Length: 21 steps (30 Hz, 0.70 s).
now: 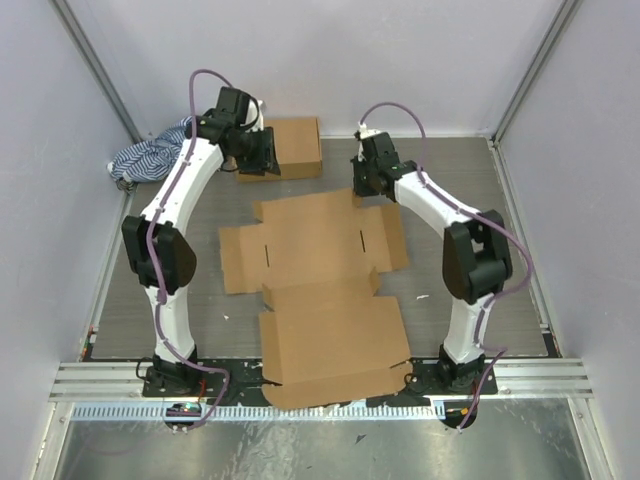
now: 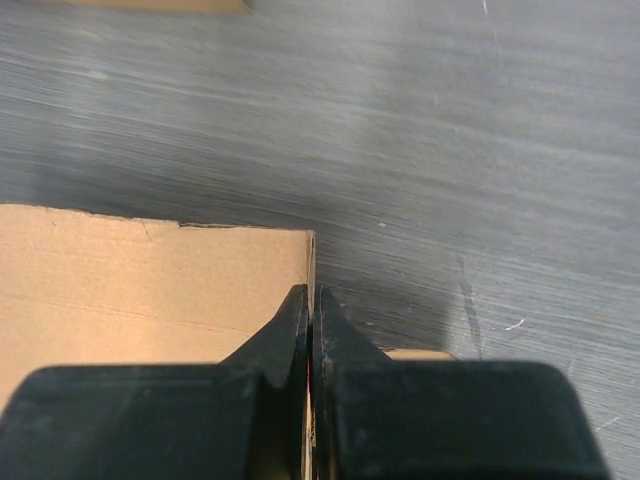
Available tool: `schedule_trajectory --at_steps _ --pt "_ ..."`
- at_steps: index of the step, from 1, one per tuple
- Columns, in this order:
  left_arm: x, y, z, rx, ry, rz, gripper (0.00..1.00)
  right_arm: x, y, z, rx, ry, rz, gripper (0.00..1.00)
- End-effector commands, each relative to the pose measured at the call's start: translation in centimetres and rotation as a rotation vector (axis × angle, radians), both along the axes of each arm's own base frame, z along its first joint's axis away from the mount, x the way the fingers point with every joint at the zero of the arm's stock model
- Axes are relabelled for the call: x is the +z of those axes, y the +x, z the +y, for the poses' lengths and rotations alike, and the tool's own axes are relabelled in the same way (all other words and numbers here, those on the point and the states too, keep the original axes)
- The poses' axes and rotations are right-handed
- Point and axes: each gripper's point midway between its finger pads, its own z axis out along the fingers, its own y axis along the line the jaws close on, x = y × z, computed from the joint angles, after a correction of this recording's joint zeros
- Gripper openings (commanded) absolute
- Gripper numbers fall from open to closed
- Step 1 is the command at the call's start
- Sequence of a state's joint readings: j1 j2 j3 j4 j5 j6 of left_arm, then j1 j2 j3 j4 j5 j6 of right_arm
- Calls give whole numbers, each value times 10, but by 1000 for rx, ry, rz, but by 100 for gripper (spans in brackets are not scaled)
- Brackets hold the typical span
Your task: Fold the paper box
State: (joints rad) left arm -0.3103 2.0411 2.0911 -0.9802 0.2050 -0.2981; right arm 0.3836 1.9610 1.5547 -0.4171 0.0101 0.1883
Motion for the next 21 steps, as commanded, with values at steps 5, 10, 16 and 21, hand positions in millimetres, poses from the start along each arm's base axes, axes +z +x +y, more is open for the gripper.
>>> schedule_trajectory --at_steps 5,10,16,21 --pt "88 -13 -22 -190 -146 -239 56 147 -20 23 113 166 -405 1" --pt "112 -28 -41 -349 -244 -341 56 163 -44 23 166 201 -429 1" --pt "107 -46 -53 -462 -328 -411 59 168 -64 30 237 235 -409 1" --pt "84 -54 -63 -511 -363 -330 59 171 -78 36 290 256 -410 1"
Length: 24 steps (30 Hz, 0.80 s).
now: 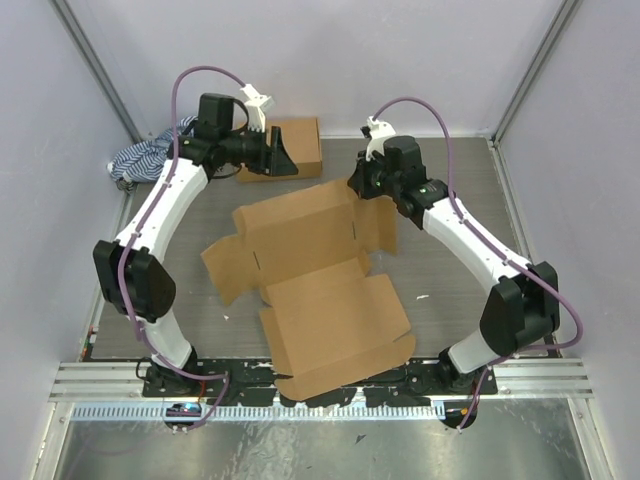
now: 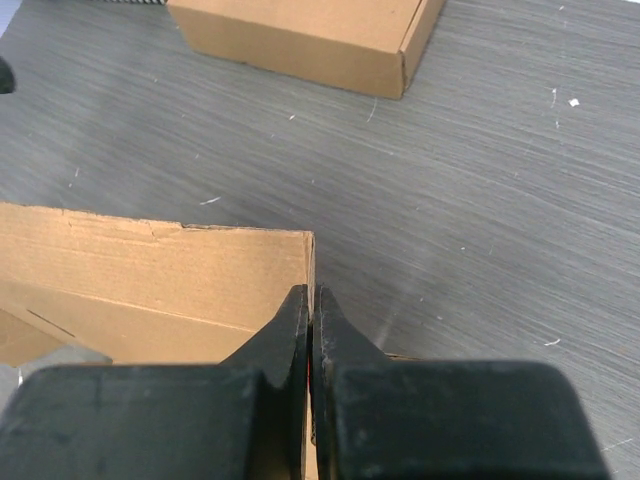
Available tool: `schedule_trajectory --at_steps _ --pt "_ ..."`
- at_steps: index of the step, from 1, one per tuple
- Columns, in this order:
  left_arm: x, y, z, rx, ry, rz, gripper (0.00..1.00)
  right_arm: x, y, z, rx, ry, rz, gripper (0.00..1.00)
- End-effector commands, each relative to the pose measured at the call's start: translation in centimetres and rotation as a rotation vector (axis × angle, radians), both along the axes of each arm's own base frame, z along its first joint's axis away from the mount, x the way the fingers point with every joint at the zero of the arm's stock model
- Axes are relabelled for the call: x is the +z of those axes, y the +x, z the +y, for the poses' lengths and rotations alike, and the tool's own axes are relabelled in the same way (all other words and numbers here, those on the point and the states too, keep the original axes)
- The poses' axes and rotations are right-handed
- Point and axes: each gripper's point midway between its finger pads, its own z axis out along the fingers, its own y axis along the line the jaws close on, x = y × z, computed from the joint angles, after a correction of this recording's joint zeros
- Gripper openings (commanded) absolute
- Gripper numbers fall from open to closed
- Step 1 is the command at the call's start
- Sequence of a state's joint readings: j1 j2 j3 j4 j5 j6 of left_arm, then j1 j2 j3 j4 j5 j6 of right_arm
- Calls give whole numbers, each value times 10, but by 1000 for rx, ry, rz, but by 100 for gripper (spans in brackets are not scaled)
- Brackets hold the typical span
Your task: Fold the paper box
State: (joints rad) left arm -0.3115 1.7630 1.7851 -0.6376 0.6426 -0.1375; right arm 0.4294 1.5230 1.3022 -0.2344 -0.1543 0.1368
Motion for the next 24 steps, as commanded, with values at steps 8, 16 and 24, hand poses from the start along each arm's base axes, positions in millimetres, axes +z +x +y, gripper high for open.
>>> schedule_trajectory --at_steps 8,16,24 --pt "-12 -15 -19 -154 -43 11 59 41 -29 17 132 63 -94 1" --pt "-40 -53 -24 -235 9 105 59 40 -29 18 134 63 -87 2" --pt "-65 -75 -20 -237 86 188 56 42 -32 19 145 70 -88 2"
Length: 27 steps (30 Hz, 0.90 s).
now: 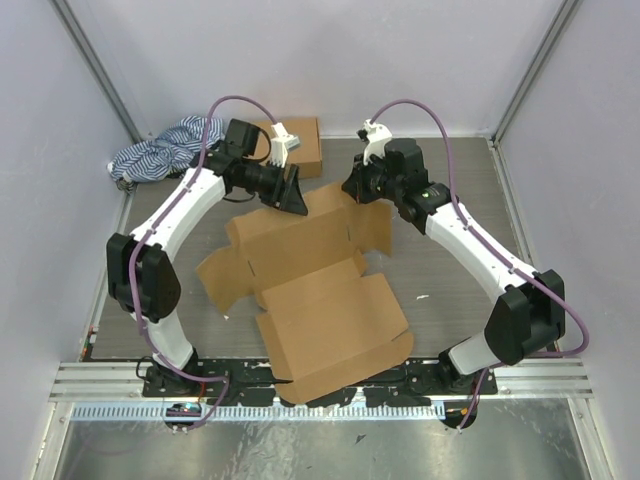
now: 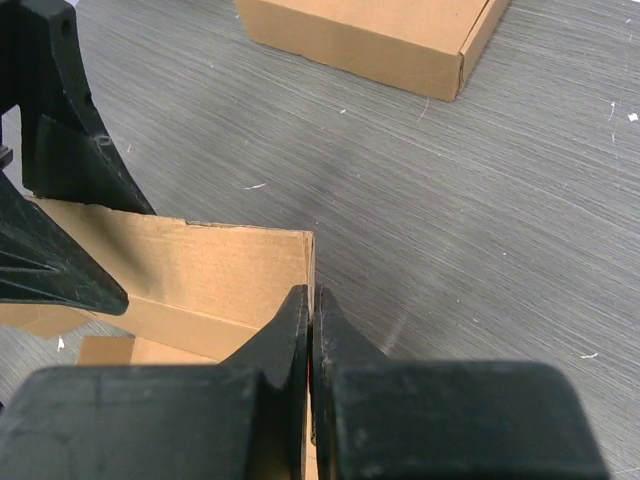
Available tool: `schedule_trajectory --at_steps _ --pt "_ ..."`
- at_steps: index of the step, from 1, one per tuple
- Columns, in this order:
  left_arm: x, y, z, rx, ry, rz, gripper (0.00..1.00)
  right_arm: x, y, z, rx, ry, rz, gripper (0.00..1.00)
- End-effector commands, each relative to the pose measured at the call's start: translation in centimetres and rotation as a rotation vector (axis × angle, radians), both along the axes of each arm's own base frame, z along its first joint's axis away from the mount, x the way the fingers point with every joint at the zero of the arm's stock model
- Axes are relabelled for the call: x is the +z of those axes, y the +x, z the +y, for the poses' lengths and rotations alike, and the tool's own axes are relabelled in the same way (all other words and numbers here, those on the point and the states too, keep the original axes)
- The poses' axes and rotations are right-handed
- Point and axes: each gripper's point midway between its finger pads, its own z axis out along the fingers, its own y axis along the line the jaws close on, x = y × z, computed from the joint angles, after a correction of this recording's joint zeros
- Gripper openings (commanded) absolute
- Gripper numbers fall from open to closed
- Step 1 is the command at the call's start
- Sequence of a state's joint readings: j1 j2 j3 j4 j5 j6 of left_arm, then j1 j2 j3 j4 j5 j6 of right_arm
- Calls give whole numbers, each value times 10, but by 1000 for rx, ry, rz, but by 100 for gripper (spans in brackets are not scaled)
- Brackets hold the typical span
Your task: Fold the paper box
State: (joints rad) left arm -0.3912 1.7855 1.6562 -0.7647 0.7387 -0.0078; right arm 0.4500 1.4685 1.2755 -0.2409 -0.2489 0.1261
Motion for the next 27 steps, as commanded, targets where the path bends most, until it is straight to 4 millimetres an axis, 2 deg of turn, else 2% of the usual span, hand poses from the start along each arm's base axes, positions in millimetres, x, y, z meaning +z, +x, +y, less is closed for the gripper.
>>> schedule_trajectory --at_steps 1,4,7,8,10,11,13,18,24,27 --pt "3 -15 4 -24 0 9 56 29 -7 3 33 35 -75 2" --pt "6 -21 1 -39 -18 12 54 28 -7 4 37 37 -70 2" --pt "0 -31 -1 -66 14 39 43 27 -7 5 40 38 -61 4" --pt "-3 -34 -1 -68 37 52 34 28 -7 5 39 38 -57 8" --pt "-10 -31 6 -21 138 38 22 27 -6 3 27 28 -44 26" --pt "-11 -29 10 2 184 21 17 27 -5 1 12 23 -40 35" --pt "-8 -28 16 35 260 -25 12 28 -1 -5 -31 10 -45 43" --pt "8 -28 32 107 440 -193 9 35 16 -36 -208 -9 -71 49" --pt "17 -31 51 164 687 -358 8 49 41 -96 -419 77 -87 49" --pt "22 -32 57 189 798 -464 6 39 56 -121 -491 63 -77 49"
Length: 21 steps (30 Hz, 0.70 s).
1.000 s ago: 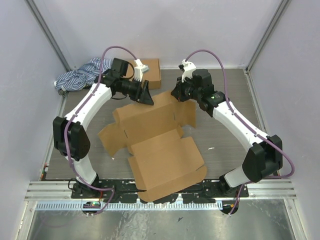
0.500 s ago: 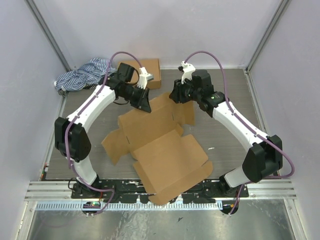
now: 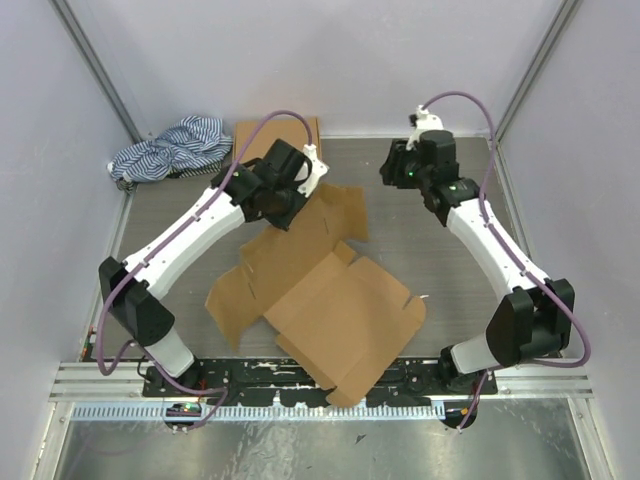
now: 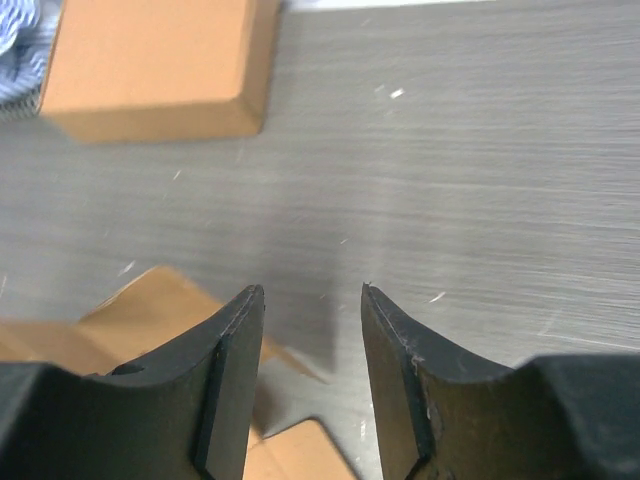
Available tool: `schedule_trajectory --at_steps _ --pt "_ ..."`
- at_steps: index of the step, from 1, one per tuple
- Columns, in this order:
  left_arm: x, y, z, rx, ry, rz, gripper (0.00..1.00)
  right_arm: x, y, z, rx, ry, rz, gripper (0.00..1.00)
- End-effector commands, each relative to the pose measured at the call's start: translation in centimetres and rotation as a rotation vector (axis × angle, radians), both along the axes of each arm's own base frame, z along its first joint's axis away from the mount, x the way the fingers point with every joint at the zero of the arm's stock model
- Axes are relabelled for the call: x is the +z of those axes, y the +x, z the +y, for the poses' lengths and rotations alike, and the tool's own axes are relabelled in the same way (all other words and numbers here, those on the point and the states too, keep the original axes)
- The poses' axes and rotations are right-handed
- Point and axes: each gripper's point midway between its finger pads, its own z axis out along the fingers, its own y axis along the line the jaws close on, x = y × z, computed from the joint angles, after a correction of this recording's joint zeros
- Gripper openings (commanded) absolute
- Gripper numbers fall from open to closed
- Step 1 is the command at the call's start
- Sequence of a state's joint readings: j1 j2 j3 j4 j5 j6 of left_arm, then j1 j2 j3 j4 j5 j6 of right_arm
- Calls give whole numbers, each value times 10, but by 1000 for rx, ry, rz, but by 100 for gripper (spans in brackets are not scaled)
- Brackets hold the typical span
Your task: Fold the paper box
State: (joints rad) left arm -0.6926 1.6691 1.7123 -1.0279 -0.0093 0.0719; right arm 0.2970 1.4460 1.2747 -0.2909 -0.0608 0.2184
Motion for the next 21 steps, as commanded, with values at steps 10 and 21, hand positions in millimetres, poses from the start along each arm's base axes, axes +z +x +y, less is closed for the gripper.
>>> schedule_trajectory --at_steps 10,21 --pt "38 4 30 17 400 -561 0 -49 56 -10 191 102 19 45" --pt "13 5 31 8 429 -563 0 -78 34 57 728 344 -27 49"
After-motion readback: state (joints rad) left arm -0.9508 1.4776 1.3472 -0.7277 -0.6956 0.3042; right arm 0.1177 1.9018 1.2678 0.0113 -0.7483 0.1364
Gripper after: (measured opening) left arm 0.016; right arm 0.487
